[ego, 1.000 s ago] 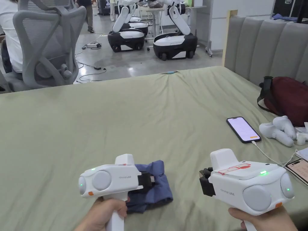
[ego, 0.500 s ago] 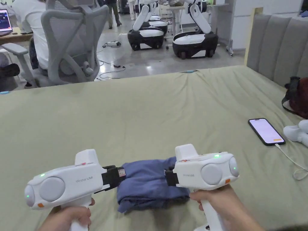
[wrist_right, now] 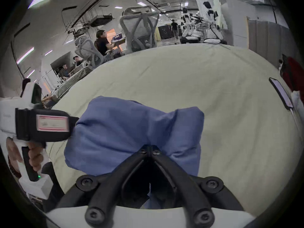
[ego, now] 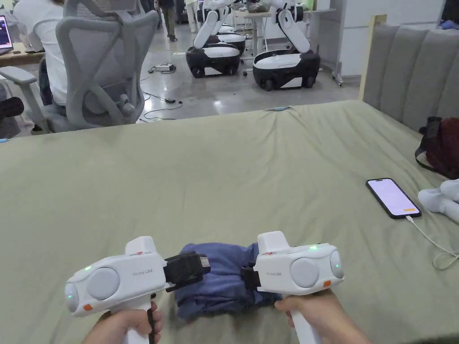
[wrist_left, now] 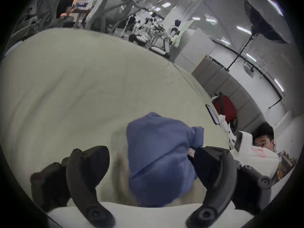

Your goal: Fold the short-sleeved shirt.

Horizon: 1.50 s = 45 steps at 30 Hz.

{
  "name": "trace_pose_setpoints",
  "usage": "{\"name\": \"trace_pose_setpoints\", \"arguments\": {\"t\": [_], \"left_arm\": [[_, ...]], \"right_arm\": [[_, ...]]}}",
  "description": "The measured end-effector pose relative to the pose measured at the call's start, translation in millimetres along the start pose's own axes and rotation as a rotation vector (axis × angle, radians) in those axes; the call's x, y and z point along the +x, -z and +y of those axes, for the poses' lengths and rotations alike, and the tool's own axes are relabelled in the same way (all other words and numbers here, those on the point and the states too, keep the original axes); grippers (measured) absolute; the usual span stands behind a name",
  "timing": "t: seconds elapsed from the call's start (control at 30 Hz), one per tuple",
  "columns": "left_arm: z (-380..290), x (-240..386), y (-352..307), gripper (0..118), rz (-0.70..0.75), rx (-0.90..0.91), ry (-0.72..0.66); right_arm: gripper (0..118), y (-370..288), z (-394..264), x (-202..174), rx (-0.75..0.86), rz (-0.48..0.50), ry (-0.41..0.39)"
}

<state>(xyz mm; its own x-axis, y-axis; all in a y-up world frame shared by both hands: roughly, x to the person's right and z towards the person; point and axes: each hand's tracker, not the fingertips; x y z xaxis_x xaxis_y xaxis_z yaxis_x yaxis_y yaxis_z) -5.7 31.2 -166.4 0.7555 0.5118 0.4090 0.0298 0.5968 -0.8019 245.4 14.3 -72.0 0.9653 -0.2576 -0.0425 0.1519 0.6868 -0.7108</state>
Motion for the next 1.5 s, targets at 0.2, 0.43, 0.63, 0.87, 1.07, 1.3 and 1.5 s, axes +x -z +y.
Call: {"name": "trace_pose_setpoints", "arguments": {"t": [0.2,0.43,0.63,0.87,1.07,1.3,1.5], "left_arm": [[-8.9,5.6,32.2,64,-0.042,-0.061,-0.003],[9.6,-26.5,2.1,35,-0.160,-0.070,0.030],[48.2,-119.8,-63.2,34,-0.083,0.000,0.039],[92.7,-290.1,-192.1,34,0.052,0.078,-0.062],[111.2,-434.2,-284.0,34,0.161,0.095,-0.123],[99.6,-499.8,-315.3,37,0.102,0.148,-0.240],[112.3,-478.1,-300.0,118,0.272,0.166,-0.069]], "right_arm": [[0,-2.9,-5.7,4.3,0.002,-0.009,0.011],[0,-4.8,4.6,-29.6,0.020,-0.030,-0.032],[0,13.0,22.1,-108.8,0.141,-0.055,-0.161],[0,50.8,73.7,-228.7,0.438,0.017,-0.296],[0,107.0,102.9,-326.1,0.654,0.085,-0.377],[0,153.9,100.3,-373.4,0.627,0.216,-0.458],[0,161.1,91.9,-372.4,0.555,0.229,-0.478]]}}
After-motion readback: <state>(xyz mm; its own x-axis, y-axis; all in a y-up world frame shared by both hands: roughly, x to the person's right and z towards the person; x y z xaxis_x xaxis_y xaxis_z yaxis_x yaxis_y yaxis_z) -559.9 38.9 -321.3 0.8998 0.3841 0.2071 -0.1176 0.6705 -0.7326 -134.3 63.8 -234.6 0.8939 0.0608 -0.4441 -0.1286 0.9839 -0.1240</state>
